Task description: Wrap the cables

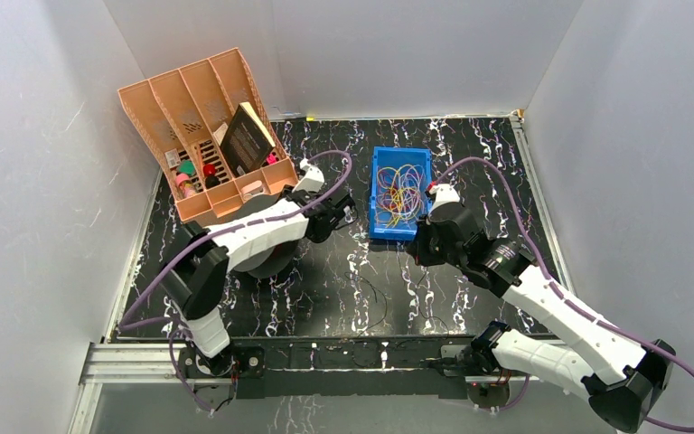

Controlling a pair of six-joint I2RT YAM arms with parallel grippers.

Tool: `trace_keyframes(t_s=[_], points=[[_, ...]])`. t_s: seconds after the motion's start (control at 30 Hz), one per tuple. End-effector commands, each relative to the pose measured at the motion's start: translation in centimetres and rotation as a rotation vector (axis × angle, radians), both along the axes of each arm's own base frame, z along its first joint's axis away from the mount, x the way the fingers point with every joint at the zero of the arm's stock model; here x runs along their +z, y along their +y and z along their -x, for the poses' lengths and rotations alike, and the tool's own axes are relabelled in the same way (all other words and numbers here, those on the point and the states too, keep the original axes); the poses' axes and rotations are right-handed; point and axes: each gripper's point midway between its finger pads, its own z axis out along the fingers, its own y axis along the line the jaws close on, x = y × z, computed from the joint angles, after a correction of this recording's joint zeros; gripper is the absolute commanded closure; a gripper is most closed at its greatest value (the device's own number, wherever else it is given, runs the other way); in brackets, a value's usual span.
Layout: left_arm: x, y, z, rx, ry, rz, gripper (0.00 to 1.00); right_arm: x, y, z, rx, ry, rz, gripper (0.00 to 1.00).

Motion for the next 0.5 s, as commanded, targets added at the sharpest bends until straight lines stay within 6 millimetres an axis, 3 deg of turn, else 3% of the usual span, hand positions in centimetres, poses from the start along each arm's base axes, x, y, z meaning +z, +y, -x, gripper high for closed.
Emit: trace_keyframes(t_s=[0.0, 0.27, 0.47], points=[[2.1, -3.3, 1.2, -0.076, -0.108, 0.223, 1.0, 2.1, 0.3, -0.6, -0.016, -0.048, -0.055, 1.0], [5.3, -5.0, 3.0, -0.212, -0.201, 0.477, 1.0, 3.6, 0.2, -1.0, -0.021, -0.088, -0.066, 1.0], [7.4, -6.8, 3.8, -0.36, -0.292, 0.71, 1.0, 5.8, 0.1, -1.4, -0.033, -0.142, -0.092, 1.0]])
